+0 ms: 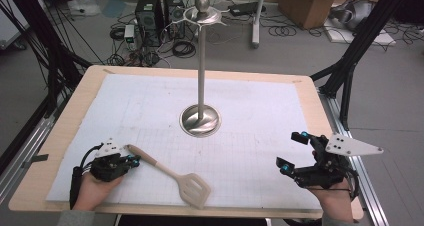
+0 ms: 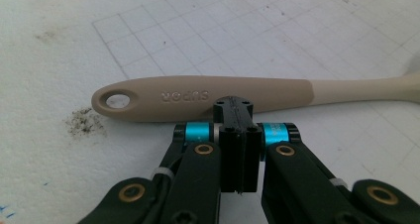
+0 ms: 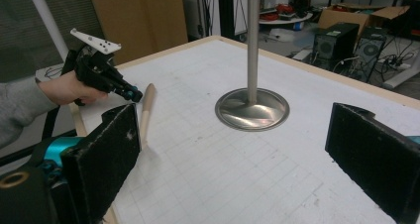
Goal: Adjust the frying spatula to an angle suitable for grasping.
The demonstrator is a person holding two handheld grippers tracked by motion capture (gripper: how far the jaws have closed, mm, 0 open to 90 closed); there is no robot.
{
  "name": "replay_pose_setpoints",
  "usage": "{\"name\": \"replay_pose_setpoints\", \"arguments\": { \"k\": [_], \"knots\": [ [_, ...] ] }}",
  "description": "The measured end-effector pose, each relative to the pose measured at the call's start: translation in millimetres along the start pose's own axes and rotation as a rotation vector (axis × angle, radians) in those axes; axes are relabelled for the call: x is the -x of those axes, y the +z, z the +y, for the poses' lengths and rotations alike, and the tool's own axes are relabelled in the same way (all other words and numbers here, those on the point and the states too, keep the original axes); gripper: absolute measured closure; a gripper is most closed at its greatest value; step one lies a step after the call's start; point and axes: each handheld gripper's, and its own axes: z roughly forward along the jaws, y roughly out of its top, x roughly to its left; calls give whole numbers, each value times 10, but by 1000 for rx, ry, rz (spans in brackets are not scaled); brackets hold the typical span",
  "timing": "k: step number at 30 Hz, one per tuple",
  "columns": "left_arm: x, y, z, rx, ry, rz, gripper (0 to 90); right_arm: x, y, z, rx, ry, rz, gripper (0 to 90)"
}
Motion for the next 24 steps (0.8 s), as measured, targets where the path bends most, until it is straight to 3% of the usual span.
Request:
{"name": "replay_pose_setpoints", "arguments": {
  "k": [6,11,24],
  "knots": [
    [-24,41,6,-16,-3,14,897,8,-32,-1,6,2,-8,61],
    [3,77,78,-16,57,47,897,15,-34,-7,7,4,-8,61],
    [-50,149,146,17,34,28,897,15,16,-21,-14,3,-6,61]
  ]
}}
